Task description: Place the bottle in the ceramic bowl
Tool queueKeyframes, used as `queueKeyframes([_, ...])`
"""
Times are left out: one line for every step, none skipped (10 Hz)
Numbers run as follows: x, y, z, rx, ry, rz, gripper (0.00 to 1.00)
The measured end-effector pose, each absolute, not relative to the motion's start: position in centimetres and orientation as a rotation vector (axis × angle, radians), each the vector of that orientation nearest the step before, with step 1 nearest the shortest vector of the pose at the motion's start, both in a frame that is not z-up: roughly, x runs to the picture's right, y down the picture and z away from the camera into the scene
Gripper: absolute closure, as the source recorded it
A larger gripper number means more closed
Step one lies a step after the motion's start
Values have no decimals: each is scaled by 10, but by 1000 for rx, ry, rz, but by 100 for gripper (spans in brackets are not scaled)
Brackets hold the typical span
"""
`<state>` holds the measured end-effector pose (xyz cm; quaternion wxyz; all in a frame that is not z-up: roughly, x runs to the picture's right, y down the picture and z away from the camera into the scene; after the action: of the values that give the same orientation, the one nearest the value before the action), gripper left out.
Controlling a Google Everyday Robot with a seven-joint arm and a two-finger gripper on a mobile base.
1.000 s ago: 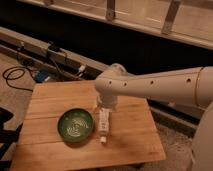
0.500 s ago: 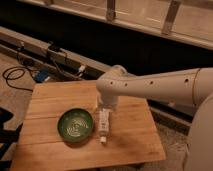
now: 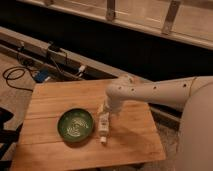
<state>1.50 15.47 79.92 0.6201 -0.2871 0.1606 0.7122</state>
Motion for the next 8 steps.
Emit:
queueKeyframes([14,159,804,-675,372,1640,35])
queueKeyframes([9,166,811,-698,377,1636,35])
queueKeyframes([5,167,812,-702,378,1629,35])
queueKeyframes([5,167,811,-702,377,1629,35])
queueKeyframes([6,167,812,-701,379,1631,35])
queueKeyframes([7,167,811,-701,380,1634,35])
queueKeyframes([7,167,811,-697,380,1633,35])
queueKeyframes([6,167,811,-688,383,1629,35])
